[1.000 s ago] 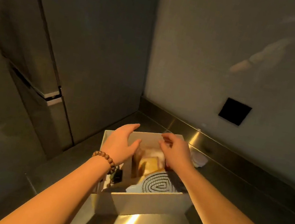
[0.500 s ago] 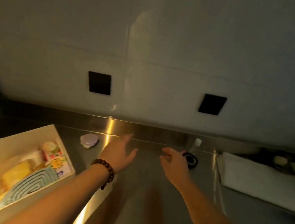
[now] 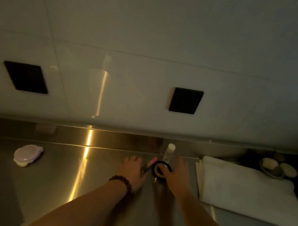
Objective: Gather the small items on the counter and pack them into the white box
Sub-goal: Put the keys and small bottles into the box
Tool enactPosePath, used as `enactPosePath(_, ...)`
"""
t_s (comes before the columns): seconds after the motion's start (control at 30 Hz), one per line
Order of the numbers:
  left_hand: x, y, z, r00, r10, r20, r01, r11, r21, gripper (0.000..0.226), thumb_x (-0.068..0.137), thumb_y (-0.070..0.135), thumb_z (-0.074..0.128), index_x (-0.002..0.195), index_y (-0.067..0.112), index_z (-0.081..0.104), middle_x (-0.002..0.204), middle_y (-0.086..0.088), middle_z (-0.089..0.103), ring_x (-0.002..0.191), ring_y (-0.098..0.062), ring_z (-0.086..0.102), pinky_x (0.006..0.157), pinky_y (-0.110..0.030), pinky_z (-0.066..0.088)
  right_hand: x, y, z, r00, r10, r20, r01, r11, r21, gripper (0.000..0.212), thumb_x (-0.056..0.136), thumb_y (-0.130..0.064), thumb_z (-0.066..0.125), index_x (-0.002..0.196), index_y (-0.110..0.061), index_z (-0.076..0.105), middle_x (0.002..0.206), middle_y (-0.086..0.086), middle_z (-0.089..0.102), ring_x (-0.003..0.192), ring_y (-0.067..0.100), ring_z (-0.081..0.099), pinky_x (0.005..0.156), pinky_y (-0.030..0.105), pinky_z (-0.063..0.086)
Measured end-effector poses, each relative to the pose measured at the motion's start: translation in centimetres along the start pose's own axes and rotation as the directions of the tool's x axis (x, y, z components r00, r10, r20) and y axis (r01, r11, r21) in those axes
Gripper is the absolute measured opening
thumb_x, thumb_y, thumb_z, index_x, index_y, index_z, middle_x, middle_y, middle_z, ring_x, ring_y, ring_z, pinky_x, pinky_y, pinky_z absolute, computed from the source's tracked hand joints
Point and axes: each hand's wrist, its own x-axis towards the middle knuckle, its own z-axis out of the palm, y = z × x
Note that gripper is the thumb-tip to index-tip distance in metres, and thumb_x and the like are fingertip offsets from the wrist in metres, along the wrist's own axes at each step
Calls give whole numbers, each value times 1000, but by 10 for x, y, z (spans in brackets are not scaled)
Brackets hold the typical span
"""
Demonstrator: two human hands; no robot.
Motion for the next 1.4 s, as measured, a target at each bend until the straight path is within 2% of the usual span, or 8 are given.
enactPosePath(0.33, 55, 14, 18, 1000, -16, 25, 15, 1000, 28, 28, 94, 29, 46, 113, 10, 55, 119, -11, 50, 107, -29, 50, 89, -37, 42, 54, 9, 23, 997, -29, -76, 33, 998, 56, 17, 88, -15, 64, 100, -16, 52, 96, 3, 64, 88, 20, 61, 64, 25, 45)
enactPosePath(0.43, 52, 12, 14, 999, -35, -17, 34, 996, -86, 41, 98, 42, 33, 111, 11, 56, 113, -10, 51, 101, -28, 54, 84, -35, 41, 51, 7, 21, 995, -57, -85, 67, 991, 115, 15, 88, -14, 65, 96, -19, 53, 88, -3, 62, 80, 13, 59, 61, 21, 42)
enactPosePath(0.6, 26, -4, -9, 987, -39, -157, 1, 972, -234, 14, 92, 28, 50, 100, 17, 49, 103, -5, 53, 87, -22, 54, 69, -28, 36, 36, -16, 11, 991, -120, -50, 128, 969, 211, 20, 86, -20, 68, 94, -26, 51, 81, -21, 55, 73, -11, 52, 57, 6, 38)
enactPosePath(0.8, -30, -38, -81, 938, -112, -328, -24, 924, -383, 14, 88, 22, 58, 93, 10, 54, 88, -9, 61, 77, -22, 54, 61, -24, 32, 0, -82, 9, 958, -281, 57, 254, 926, 280, 22, 86, -22, 67, 100, -20, 51, 87, -12, 57, 78, -4, 53, 58, 9, 37)
enactPosePath(0.93, -81, -84, -144, 896, -174, -409, 15, 932, -362, 13, 79, 15, 66, 83, 12, 54, 88, -12, 64, 82, -28, 59, 72, -36, 45, -43, -157, 22, 889, -422, 178, 335, 864, 375, 23, 87, -21, 67, 104, -18, 51, 92, -5, 59, 82, 0, 55, 61, 11, 41)
enactPosePath(1.1, -153, -157, -212, 815, -296, -498, 122, 928, -352, 16, 79, 18, 68, 82, 18, 52, 82, -1, 57, 76, -18, 53, 66, -26, 36, -109, -252, 56, 742, -598, 304, 418, 767, 487, 24, 87, -17, 66, 107, -17, 53, 94, -3, 62, 85, 3, 60, 67, 13, 46)
enactPosePath(1.3, -260, -249, -254, 702, -419, -575, 227, 898, -377, 19, 75, 14, 70, 82, 22, 54, 76, 5, 58, 73, -14, 56, 64, -25, 37, -186, -333, 130, 621, -688, 375, 474, 711, 520, 31, 82, -11, 71, 106, -16, 51, 104, 8, 65, 97, 22, 63, 86, 43, 52)
enactPosePath(1.4, -313, -293, -261, 666, -490, -563, 278, 863, -422, 22, 76, 14, 70, 89, 23, 56, 81, 6, 60, 77, -10, 57, 69, -25, 42, -222, -358, 171, 551, -712, 434, 477, 696, 536, 32, 83, -17, 72, 106, -27, 51, 103, -4, 63, 96, 13, 62, 76, 31, 51)
